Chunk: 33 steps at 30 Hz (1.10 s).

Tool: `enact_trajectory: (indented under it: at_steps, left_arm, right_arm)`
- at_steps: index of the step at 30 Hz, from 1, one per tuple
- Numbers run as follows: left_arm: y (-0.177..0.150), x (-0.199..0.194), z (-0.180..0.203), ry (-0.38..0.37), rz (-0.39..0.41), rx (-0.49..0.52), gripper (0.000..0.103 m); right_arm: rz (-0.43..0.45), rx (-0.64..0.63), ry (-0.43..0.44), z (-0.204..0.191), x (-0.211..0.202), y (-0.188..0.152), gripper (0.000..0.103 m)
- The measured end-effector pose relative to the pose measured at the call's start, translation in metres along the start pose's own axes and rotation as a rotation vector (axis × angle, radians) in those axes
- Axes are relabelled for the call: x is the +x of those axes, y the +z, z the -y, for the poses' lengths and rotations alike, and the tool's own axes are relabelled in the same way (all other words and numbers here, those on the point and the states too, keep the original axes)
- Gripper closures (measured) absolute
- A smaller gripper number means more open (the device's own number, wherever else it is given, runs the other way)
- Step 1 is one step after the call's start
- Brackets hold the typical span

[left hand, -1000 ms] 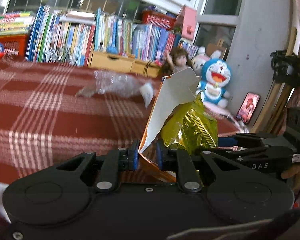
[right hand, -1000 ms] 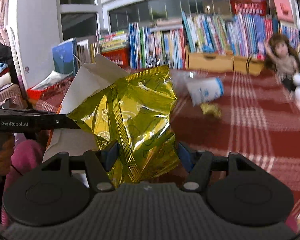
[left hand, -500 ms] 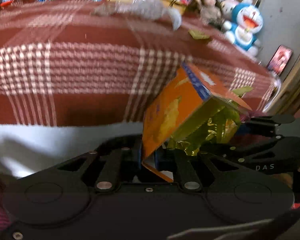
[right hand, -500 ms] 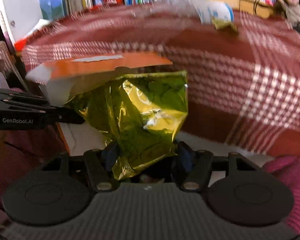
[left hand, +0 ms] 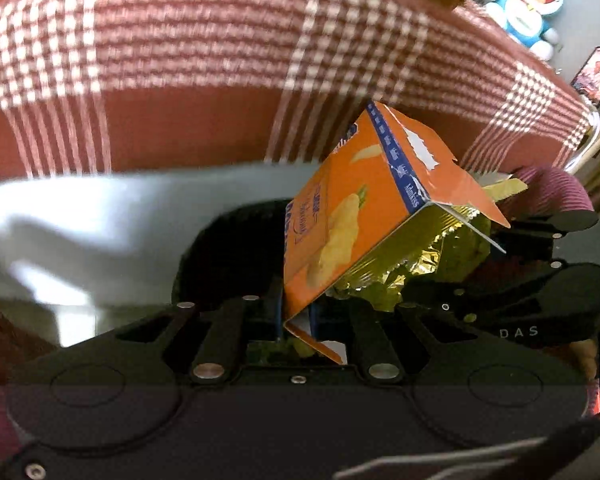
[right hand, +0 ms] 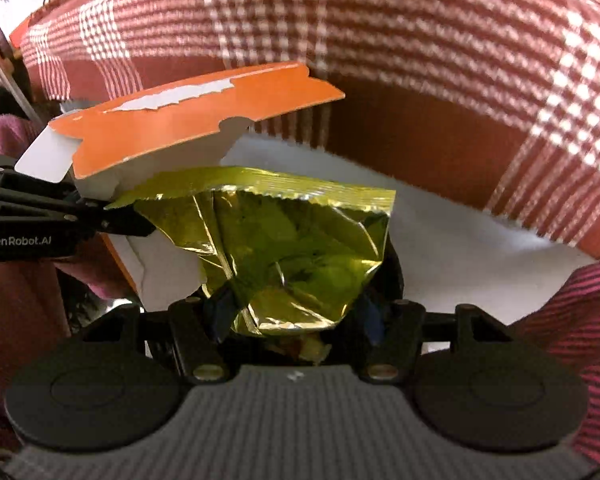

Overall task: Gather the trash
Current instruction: 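Lower both grippers into the white bin and open them to release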

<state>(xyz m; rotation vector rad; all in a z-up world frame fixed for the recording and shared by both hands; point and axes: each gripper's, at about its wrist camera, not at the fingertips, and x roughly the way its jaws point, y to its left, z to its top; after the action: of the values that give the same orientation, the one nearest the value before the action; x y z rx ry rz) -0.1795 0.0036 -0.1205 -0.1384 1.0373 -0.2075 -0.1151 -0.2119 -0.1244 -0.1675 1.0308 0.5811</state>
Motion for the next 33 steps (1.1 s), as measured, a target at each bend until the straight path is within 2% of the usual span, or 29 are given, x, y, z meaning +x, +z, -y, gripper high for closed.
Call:
enact_trajectory:
  at_steps: [6, 10, 12, 18, 19, 20, 21, 23, 31, 33]
  left_arm:
    - [0.003, 0.025, 0.002, 0.030, -0.042, -0.004, 0.092]
    - [0.007, 0.050, 0.002, 0.071, -0.137, -0.030, 0.092]
    - [0.008, 0.061, -0.001, 0.063, -0.178, -0.060, 0.092]
    - [0.012, 0.081, -0.002, 0.091, -0.221, -0.080, 0.089]
    - [0.014, 0.083, -0.001, 0.096, -0.223, -0.082, 0.087]
    - [0.012, 0.081, -0.003, 0.104, -0.220, -0.078, 0.078]
    - [0.013, 0.081, -0.002, 0.114, -0.214, -0.070, 0.062]
    - [0.013, 0.074, -0.004, 0.130, -0.191, -0.054, 0.051]
    - [0.017, 0.064, -0.010, 0.151, -0.158, -0.045, 0.038]
    - [0.019, 0.059, -0.009, 0.155, -0.143, -0.039, 0.033]
  right_arm:
    - [-0.025, 0.002, -0.008, 0.003, 0.005, 0.000, 0.037]
    - [-0.038, -0.012, -0.036, 0.003, 0.008, 0.000, 0.037]
    - [-0.045, -0.010, -0.036, 0.004, 0.009, -0.001, 0.037]
    - [-0.052, -0.003, -0.039, 0.004, 0.013, -0.004, 0.037]
    - [-0.052, -0.004, -0.039, 0.005, 0.014, -0.003, 0.037]
    - [-0.051, -0.005, -0.039, 0.003, 0.016, -0.001, 0.036]
    - [-0.050, -0.007, -0.039, 0.002, 0.018, 0.002, 0.036]
    - [-0.049, -0.009, -0.035, 0.004, 0.019, 0.004, 0.034]
    - [-0.044, -0.014, -0.023, 0.002, 0.022, 0.009, 0.024]
    - [-0.044, -0.016, -0.020, 0.001, 0.023, 0.010, 0.020]
